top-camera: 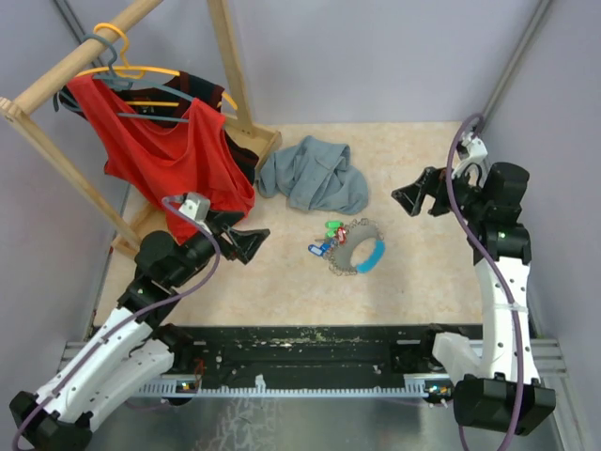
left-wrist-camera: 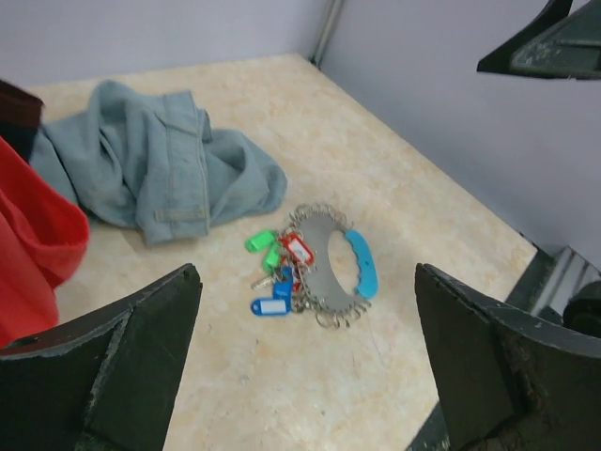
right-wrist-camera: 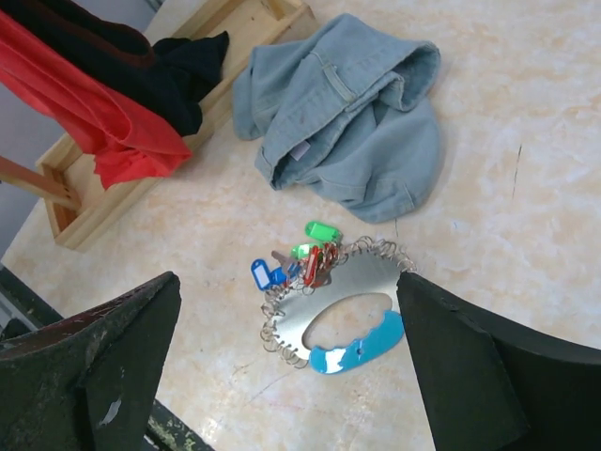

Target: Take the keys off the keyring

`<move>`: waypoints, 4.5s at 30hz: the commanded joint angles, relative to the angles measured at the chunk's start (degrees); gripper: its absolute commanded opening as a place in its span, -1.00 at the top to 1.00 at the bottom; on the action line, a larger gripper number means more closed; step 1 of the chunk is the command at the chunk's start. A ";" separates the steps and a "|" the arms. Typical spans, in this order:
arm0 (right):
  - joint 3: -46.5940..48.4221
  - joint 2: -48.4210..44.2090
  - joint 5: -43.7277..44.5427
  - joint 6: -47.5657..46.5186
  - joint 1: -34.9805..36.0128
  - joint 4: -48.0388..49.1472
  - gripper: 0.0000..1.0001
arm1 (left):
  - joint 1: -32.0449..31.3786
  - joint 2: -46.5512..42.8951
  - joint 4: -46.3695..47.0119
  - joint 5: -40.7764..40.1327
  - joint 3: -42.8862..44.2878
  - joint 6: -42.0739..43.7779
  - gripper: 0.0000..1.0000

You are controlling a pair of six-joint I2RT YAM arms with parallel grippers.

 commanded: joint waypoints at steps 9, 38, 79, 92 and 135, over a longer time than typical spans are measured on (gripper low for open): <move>-11.87 -7.00 1.70 3.22 0.90 15.00 -0.97 | 0.72 0.76 11.04 10.68 -11.70 -8.92 -1.00; -20.42 -6.06 -18.19 -11.30 4.99 20.57 -0.96 | 0.82 4.00 26.74 10.79 -20.87 -22.63 -0.97; -3.74 44.21 6.63 -7.01 24.37 18.57 0.19 | 0.74 51.92 79.55 15.20 -8.39 -17.31 -0.80; -3.07 47.54 4.47 -5.34 25.08 18.73 0.72 | 0.47 52.47 80.34 15.19 -8.49 -17.90 -0.79; -1.31 18.78 -18.55 -30.86 24.20 4.06 1.00 | -8.75 60.48 83.29 21.20 -3.85 -12.07 -0.11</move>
